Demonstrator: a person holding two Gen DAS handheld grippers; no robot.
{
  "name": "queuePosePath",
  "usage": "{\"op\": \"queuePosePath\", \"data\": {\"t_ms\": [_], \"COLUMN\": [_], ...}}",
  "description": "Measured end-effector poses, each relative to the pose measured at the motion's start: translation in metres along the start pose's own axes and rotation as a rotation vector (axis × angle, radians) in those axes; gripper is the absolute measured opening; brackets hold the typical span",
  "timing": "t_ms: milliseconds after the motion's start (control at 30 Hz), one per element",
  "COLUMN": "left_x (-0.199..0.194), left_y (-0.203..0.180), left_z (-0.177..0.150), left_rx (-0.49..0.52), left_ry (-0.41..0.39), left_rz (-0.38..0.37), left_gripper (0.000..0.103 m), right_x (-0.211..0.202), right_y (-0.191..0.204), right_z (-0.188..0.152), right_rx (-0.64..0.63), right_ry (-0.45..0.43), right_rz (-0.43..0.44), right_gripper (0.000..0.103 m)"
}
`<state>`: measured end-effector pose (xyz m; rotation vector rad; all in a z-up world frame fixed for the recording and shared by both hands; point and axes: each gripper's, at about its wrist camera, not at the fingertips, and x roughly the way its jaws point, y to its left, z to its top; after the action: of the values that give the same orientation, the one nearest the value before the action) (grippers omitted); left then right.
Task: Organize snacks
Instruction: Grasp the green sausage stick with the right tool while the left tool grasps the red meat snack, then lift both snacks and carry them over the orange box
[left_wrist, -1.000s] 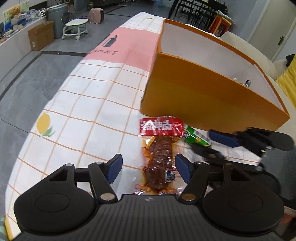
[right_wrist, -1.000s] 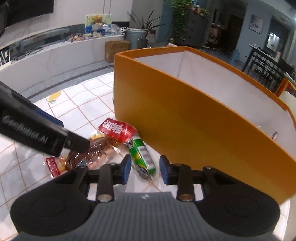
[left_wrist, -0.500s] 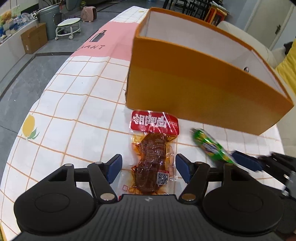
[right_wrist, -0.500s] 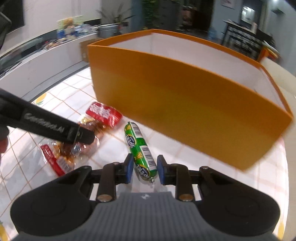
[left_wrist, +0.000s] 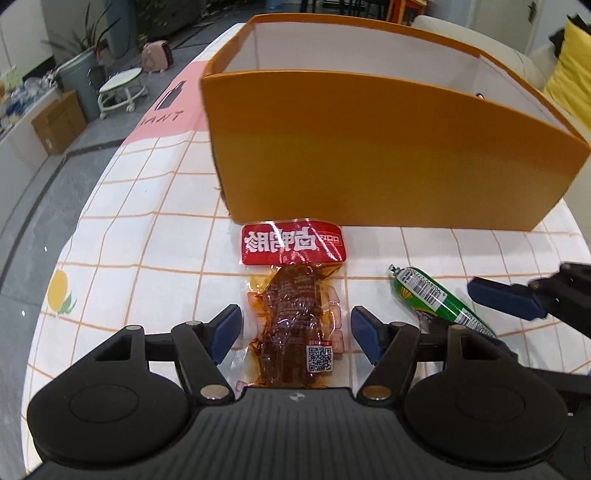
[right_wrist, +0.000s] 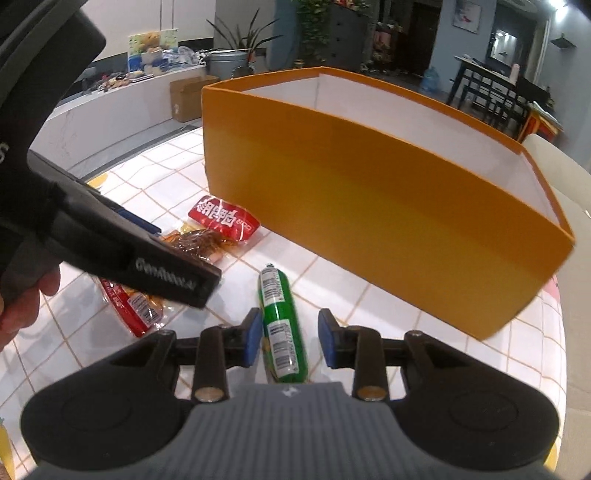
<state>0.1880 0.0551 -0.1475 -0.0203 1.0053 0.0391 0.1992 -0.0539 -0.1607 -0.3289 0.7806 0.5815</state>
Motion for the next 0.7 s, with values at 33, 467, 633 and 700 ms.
{"op": "queuePosePath", "data": {"t_ms": [33, 467, 633, 700], "left_x": [0.0, -0.006, -0.023, -0.03], "left_y": [-0.001, -0.004, -0.004, -0.004], "left_z": [0.0, -0.005, -0.005, -0.004], "left_rx": [0.003, -0.016, -0.038, -0.05], "left_ry": [-0.002, -0.029, -0.045, -0.049], "left_rz": [-0.003, -0.038, -0.064, -0.088], "left_gripper": [0.078, 0.067, 0.066, 0.066], "right_x": [0.002, 0.006, -0.004, -0.011], "right_y": [-0.001, -0.007, -0.012, -0.013], "right_z": [0.0, 0.002, -0.003, -0.005], "right_rx": [0.003, 0.177, 0.259, 0.274], "right_ry": [0.004, 0.06, 0.073, 0.07], "right_rz": [0.006, 0.04, 0.038, 0.038], "right_gripper": [0.03, 0.019, 0.019, 0.019]}}
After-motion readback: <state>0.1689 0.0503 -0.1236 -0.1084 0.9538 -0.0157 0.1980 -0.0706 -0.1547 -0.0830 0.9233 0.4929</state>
